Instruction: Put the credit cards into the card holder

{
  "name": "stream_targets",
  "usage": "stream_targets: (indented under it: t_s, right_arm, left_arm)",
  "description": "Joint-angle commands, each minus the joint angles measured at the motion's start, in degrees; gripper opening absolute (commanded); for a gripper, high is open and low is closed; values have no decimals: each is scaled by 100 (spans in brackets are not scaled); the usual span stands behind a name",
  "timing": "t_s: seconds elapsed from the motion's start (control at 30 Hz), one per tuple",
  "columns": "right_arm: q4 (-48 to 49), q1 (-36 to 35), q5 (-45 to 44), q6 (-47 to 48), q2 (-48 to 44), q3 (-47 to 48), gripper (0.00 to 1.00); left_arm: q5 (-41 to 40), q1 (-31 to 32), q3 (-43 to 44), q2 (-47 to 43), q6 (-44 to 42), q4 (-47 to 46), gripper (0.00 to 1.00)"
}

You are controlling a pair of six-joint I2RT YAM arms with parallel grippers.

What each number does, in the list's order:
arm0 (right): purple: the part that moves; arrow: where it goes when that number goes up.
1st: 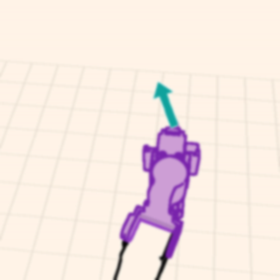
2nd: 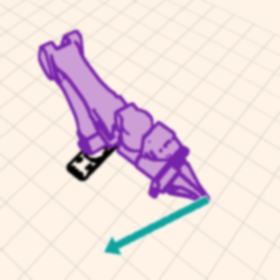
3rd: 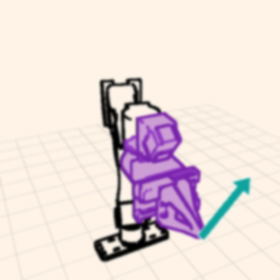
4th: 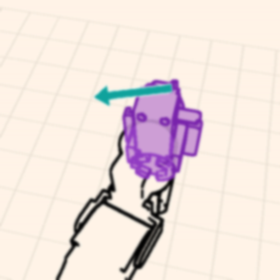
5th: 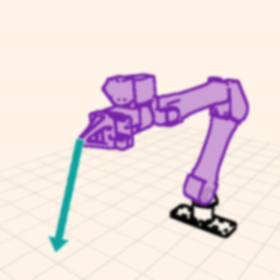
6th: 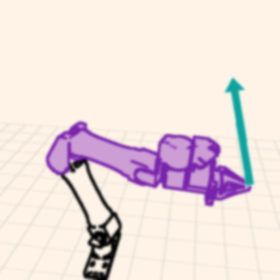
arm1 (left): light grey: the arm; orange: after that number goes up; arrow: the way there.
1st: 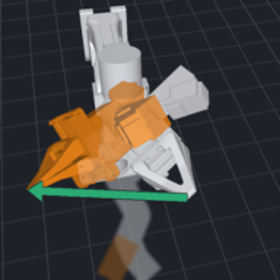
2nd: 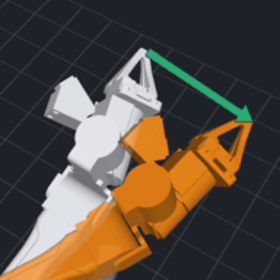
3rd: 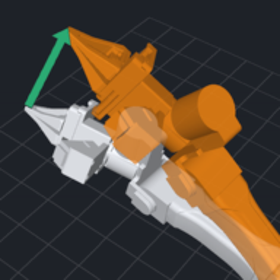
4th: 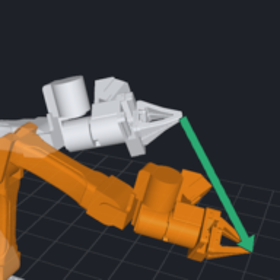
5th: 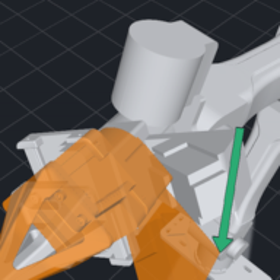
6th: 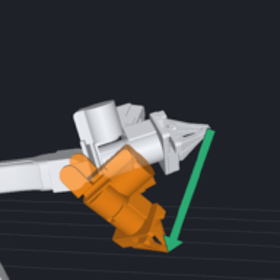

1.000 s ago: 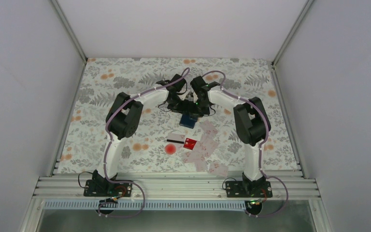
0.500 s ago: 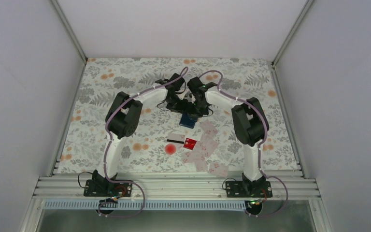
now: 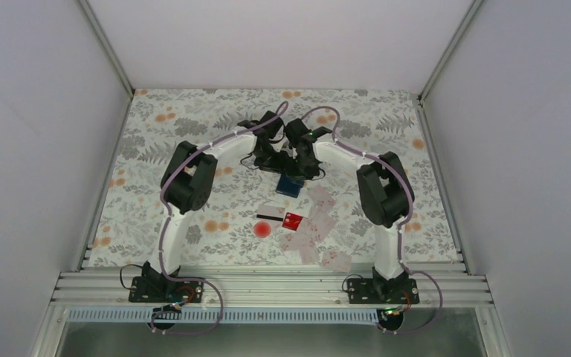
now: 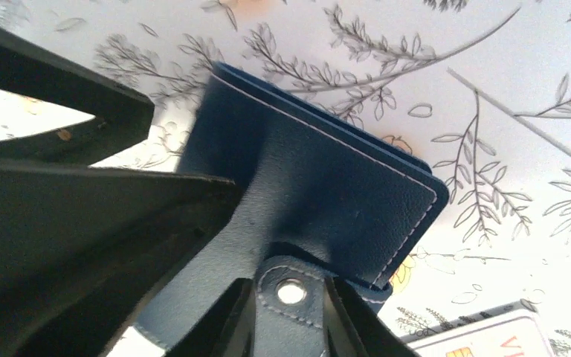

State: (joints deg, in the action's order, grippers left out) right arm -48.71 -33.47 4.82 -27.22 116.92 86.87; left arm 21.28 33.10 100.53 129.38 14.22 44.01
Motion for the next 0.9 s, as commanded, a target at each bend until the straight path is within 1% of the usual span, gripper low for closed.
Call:
stream_targets:
  t_s: [0.0, 0.03, 0.07, 0.1, 0.13, 0.17, 0.2, 0.27, 0.33, 0.47, 0.57, 0.67, 0.7, 0.77, 0.87]
  right_arm:
    - [45, -89, -356, 142, -803, 446, 33]
    - [39, -66, -446, 174, -950, 520, 40]
    - [56, -46, -539, 220, -1106, 595, 50]
    - [66, -38, -646, 264, -1230, 654, 63]
    - [63, -22, -793, 300, -1360, 727, 74]
    - [75, -16, -925, 361, -1491, 795, 82]
    - [94, -6, -1054, 412, -1608, 859, 88]
    - [125, 13, -1432, 511, -1814, 1004, 98]
    - [288, 16, -1799, 630, -2034, 1044, 99]
    - [925, 23, -2563, 928, -2671, 752, 99]
    - [1472, 25, -3075, 1170, -3016, 526, 99]
    - [1653, 24, -3754, 1516, -3167, 492, 99]
    - [1569, 25, -3877, 1662, -3147, 585, 99]
    - [1522, 23, -3831, 2002, -3133, 745, 99]
    - [2000, 38, -3759, 2139, -3546, 366, 99]
  left_arm:
    - [-402, -156, -51, -763, 43, 80, 49]
    - [-425, -213, -70, -939, 53, 55, 55]
    - [-464, -261, -95, -1106, 55, 10, 61]
    - [-516, -302, -117, -1280, 55, -40, 69]
    - [-567, -360, -135, -1461, 50, -70, 80]
    - [-648, -386, -146, -1626, 40, -82, 91]
    - [-744, -423, -148, -1800, 25, -105, 98]
    - [-928, -476, -157, -2129, -37, -140, 100]
    - [-1194, -540, -165, -2467, -106, -173, 100]
    - [-1792, -608, -373, -3351, -378, -436, 100]
    - [-2276, -626, -798, -4102, -636, -864, 100]
    - [-2917, -632, -1302, -4850, -823, -1348, 100]
    - [-3128, -633, -1462, -5087, -909, -1494, 100]
    - [-3482, -638, -1844, -5566, -1132, -1792, 100]
    - [-3703, -646, -2511, -6212, -1515, -2364, 100]
